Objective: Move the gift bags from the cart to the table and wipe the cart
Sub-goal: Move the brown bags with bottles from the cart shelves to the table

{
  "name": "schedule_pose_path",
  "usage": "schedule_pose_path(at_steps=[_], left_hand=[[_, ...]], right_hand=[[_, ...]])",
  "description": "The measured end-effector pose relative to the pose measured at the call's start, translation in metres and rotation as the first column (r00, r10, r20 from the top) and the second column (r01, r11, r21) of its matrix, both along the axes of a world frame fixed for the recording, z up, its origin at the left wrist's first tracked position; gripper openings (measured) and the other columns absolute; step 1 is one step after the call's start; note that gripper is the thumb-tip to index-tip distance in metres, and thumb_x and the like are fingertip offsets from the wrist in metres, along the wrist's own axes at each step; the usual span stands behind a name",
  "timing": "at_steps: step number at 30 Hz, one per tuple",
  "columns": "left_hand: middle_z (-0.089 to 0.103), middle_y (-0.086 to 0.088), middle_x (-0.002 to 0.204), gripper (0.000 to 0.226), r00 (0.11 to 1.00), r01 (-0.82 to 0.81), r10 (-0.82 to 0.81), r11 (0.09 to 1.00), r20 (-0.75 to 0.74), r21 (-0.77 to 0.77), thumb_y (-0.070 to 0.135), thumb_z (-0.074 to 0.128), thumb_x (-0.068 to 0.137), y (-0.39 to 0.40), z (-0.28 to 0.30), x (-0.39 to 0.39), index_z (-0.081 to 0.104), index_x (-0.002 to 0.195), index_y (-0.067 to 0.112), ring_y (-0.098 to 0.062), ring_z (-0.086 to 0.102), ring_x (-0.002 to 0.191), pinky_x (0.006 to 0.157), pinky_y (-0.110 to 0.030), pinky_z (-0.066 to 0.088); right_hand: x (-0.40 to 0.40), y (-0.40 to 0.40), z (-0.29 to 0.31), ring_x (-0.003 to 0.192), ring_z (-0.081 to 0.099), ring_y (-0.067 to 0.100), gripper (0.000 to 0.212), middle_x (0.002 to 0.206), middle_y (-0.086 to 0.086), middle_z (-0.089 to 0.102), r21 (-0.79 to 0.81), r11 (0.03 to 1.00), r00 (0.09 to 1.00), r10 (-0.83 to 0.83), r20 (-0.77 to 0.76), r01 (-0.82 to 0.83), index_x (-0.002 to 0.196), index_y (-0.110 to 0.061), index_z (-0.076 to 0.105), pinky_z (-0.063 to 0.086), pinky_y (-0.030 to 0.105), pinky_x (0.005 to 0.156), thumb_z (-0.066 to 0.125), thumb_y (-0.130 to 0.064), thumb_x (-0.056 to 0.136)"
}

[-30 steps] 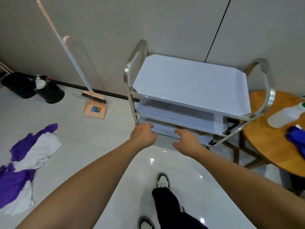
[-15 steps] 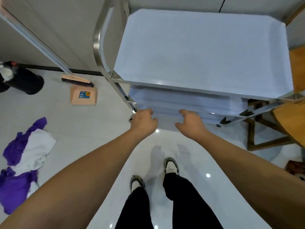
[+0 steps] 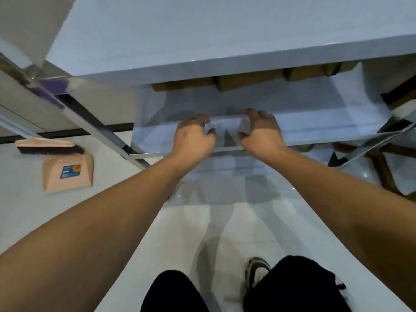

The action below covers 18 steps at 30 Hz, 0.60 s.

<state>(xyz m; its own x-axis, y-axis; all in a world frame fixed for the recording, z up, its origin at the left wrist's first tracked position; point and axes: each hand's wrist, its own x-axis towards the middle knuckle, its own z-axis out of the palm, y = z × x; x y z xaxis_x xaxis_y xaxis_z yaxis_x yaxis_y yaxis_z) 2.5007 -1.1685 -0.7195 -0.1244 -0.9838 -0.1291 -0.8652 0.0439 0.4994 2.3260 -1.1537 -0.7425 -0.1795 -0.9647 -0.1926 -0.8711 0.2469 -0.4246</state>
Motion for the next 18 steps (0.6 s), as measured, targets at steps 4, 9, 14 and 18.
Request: schedule_pose_path(at_steps=[4, 9, 14, 18], left_hand=[[0.063, -0.007, 0.124, 0.033, 0.999, 0.018, -0.014, 0.996, 0.052, -0.085, 0.034, 0.059, 0.098, -0.041, -0.032, -0.006, 0.061, 0.128, 0.020, -0.028, 0.059, 0.110, 0.090, -0.032, 0.048], [0.068, 0.000, 0.114, 0.025, 0.989, -0.059, 0.035, 0.984, -0.142, -0.168, 0.033, 0.066, 0.095, -0.059, -0.073, 0.001, 0.069, 0.117, 0.020, -0.021, 0.061, 0.107, 0.086, -0.023, 0.040], [0.072, 0.006, 0.097, 0.012, 0.941, -0.198, 0.127, 0.958, -0.314, -0.206, 0.034, 0.074, 0.088, -0.063, -0.086, 0.004, 0.074, 0.097, 0.026, -0.014, 0.062, 0.094, 0.083, -0.023, 0.046], [0.076, 0.004, 0.087, 0.012, 0.873, -0.291, 0.193, 0.943, -0.447, -0.161, 0.022, 0.069, 0.084, -0.063, -0.084, 0.004, 0.079, 0.090, 0.022, -0.017, 0.068, 0.088, 0.084, -0.026, 0.054]], right_hand=[[-0.004, -0.029, -0.019, 0.131, 0.042, 0.036, 0.060, 0.142, 0.016, 0.049, -0.144, 0.989, 0.999, -0.029, -0.031, 0.025, 0.148, -0.017, 0.041, 0.039, 0.038, 0.106, 0.062, -0.032, 0.094], [-0.004, -0.045, -0.036, 0.127, 0.044, 0.038, 0.059, 0.138, 0.016, 0.052, -0.282, 0.959, 0.996, -0.018, -0.083, -0.006, 0.147, -0.015, 0.042, 0.043, 0.042, 0.103, 0.061, -0.030, 0.093], [0.007, -0.053, -0.040, 0.129, 0.042, 0.037, 0.061, 0.140, 0.014, 0.050, -0.306, 0.951, 0.995, 0.012, -0.102, -0.042, 0.147, -0.017, 0.041, 0.042, 0.044, 0.104, 0.063, -0.030, 0.092], [0.044, -0.078, -0.019, 0.131, 0.042, 0.037, 0.061, 0.143, 0.014, 0.046, -0.381, 0.917, 0.992, 0.084, -0.096, -0.115, 0.148, -0.021, 0.040, 0.042, 0.041, 0.099, 0.065, -0.026, 0.092]])
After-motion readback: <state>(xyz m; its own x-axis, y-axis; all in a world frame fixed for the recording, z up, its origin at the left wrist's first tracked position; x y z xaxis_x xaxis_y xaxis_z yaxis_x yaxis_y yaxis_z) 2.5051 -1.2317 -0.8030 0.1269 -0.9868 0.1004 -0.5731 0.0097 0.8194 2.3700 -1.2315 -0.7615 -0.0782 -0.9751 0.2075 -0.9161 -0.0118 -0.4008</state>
